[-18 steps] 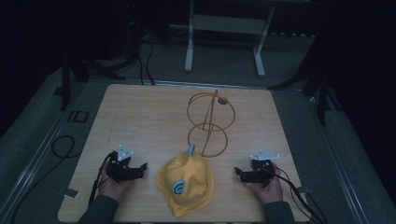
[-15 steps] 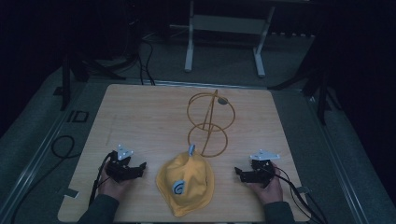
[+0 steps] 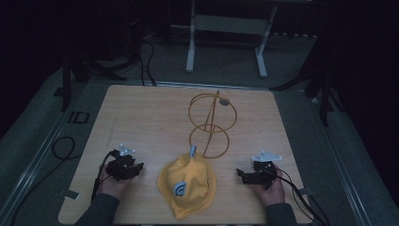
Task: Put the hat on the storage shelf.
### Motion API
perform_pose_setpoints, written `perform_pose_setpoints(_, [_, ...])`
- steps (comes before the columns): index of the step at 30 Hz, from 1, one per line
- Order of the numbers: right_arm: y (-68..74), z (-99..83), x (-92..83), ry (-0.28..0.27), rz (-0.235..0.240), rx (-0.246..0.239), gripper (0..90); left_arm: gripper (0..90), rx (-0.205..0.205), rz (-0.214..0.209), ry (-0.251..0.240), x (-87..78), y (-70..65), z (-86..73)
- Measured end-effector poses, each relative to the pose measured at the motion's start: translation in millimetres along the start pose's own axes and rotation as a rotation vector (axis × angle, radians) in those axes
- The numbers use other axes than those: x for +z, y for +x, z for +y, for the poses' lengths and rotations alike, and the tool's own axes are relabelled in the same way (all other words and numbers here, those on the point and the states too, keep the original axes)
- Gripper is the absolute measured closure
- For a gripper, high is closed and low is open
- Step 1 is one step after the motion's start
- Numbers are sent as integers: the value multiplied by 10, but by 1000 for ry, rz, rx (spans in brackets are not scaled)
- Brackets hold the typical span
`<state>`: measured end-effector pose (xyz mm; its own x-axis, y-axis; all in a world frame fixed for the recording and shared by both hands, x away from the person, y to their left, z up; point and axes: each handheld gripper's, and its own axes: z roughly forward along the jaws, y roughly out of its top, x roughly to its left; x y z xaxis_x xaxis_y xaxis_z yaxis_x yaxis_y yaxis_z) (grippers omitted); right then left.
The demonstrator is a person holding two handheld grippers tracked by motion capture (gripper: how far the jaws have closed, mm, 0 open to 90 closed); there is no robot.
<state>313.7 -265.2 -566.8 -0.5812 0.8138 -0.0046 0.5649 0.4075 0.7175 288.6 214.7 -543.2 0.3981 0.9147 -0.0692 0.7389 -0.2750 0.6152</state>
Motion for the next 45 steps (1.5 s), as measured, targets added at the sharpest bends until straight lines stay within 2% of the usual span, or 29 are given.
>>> perform_pose_setpoints(2, [1,0,0,0,0,2,115,620,26,-21,-7,-121,-54,76])
perform_pose_setpoints(6, [2,0,0,0,0,3,115,596,80,-43,-32,-344,-158,246])
perform_pose_setpoints(10, [3,0,0,-1,-1,3,115,575,106,-69,-39,-441,-221,344])
perform_pose_setpoints(11, [2,0,-1,0,-1,3,115,569,121,-89,-39,-483,-251,392])
perform_pose_setpoints(12, [2,0,-1,0,0,2,115,563,121,-89,-39,-483,-251,392])
perform_pose_setpoints(13, [2,0,-1,0,0,2,115,556,133,-115,-41,-514,-271,428])
perform_pose_setpoints(14, [2,0,-1,0,0,2,115,550,133,-115,-41,-514,-271,428])
perform_pose_setpoints(15, [2,0,-1,0,-1,3,115,546,141,-149,-39,-538,-283,457])
perform_pose_setpoints(20, [2,0,-1,0,-1,2,115,524,181,-166,-23,-567,-322,487])
perform_pose_setpoints(21, [3,-1,0,-1,-1,2,115,522,202,-172,-9,-573,-337,493])
perform_pose_setpoints(22, [3,-1,-1,-1,-1,2,116,517,202,-172,-9,-573,-337,493])
perform_pose_setpoints(26, [4,-1,-1,0,-2,4,116,515,236,-207,13,-576,-363,504])
perform_pose_setpoints(29, [4,-1,-1,0,-2,3,116,512,242,-231,12,-595,-390,519])
perform_pose_setpoints(31, [4,-1,-1,0,-2,3,116,506,264,-253,11,-631,-440,555])
perform_pose_setpoints(32, [4,-1,-1,0,-2,3,116,503,264,-253,11,-631,-440,555])
perform_pose_setpoints(37, [5,-1,-1,0,-3,4,116,496,328,-247,35,-711,-543,689])
perform_pose_setpoints(38, [5,-1,-1,0,-3,4,117,493,328,-247,35,-711,-543,689])
perform_pose_setpoints(41, [5,-1,-1,-1,-3,5,116,485,361,-251,36,-779,-619,786])
perform_pose_setpoints(45, [5,-1,-2,0,-3,5,116,479,368,-279,35,-803,-678,844])
